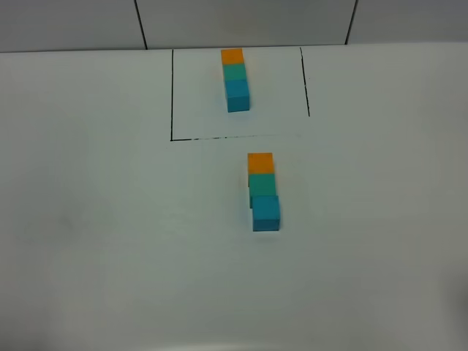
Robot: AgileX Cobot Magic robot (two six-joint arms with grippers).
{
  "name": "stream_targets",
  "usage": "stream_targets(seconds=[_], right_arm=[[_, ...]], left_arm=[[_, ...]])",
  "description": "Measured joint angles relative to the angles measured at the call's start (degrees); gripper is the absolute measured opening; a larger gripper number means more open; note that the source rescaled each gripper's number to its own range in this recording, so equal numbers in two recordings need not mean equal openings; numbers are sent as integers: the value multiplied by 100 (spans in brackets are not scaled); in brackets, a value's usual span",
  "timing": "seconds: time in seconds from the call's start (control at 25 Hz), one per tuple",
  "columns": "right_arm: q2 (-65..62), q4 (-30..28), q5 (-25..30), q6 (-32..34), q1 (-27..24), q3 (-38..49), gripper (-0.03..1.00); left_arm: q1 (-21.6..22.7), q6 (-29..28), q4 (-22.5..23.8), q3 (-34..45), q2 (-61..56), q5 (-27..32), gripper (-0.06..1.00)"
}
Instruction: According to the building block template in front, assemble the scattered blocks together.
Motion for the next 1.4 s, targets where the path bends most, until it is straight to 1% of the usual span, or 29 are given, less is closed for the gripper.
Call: stream_targets(seconds=[0.12,0.28,0.36,0.52,0.6,0.76,0.92,1.2,1.32,1.4], right_arm=[[-795,14,253,0,0,299,100],[-1648,95,318,-21,0,710,100],[-2034,195,229,-93,0,959,100],[-2806,426,-183,-397,0,1492,100],[-3083,508,-133,-608,0,1644,100],[-3160,646,-128,-941,0,1665,100],[-3160,651,-128,-970,0,1684,100],[-3160,654,-132,-975,0,1688,88],[-3160,654,-132,-982,-7,1688,86],[-3160,654,-132,-982,-109,1690,86]], left_arm=[[0,0,0,0,0,0,73],[0,0,0,0,0,0,73],[0,0,0,0,0,0,73],[0,0,0,0,0,0,73],[0,0,0,0,0,0,73],[0,0,0,0,0,0,73],[0,0,0,0,0,0,73],[0,0,0,0,0,0,73],[0,0,0,0,0,0,73],[0,0,0,0,0,0,73]])
